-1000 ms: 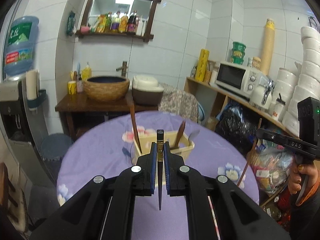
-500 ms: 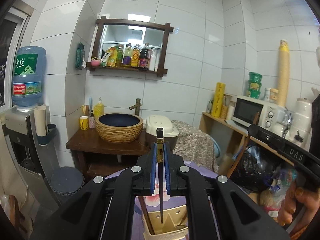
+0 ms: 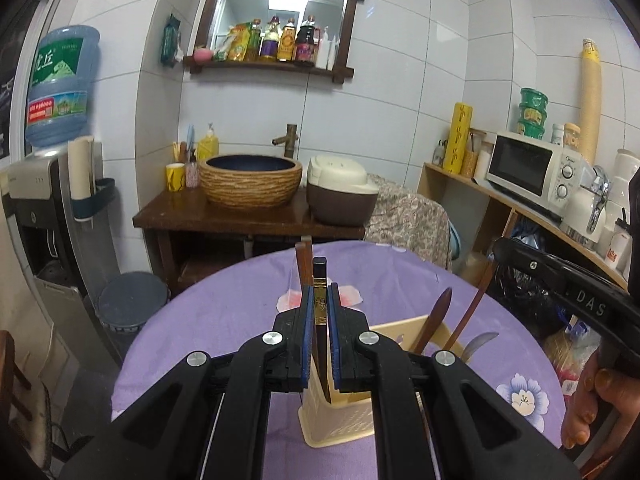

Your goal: Organize utensils

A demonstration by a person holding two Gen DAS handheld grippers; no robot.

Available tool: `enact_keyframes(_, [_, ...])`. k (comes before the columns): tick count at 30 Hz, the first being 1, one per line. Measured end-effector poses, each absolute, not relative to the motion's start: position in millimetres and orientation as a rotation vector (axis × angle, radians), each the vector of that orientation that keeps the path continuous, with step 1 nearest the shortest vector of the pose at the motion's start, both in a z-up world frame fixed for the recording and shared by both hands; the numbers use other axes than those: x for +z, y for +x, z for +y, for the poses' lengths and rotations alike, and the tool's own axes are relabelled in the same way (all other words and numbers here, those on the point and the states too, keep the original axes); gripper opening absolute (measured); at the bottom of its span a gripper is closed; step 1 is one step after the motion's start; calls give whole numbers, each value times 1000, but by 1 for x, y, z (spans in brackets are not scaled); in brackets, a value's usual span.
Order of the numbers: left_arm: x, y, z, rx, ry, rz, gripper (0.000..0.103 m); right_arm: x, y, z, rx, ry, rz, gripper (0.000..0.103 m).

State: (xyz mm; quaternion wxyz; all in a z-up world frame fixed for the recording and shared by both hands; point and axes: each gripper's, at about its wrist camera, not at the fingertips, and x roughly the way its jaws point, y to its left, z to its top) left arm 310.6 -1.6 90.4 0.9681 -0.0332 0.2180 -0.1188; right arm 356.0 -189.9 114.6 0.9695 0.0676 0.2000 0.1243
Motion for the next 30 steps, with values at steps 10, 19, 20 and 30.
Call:
enact_keyframes(10, [84, 293, 3, -255, -64, 417, 55, 111, 336, -199, 228, 126, 377, 46])
enact_keyframes(19, [64, 233, 16, -245, -32, 372, 83, 98, 283, -219, 190, 141, 402, 74])
enact_keyframes(20, [58, 228, 16, -241, -25, 380, 83, 92, 279, -218, 192, 131, 429, 74])
enact_keyframes(30, [-25, 203, -3, -297, -12, 653, 68, -22, 235, -206, 86, 37, 681, 74])
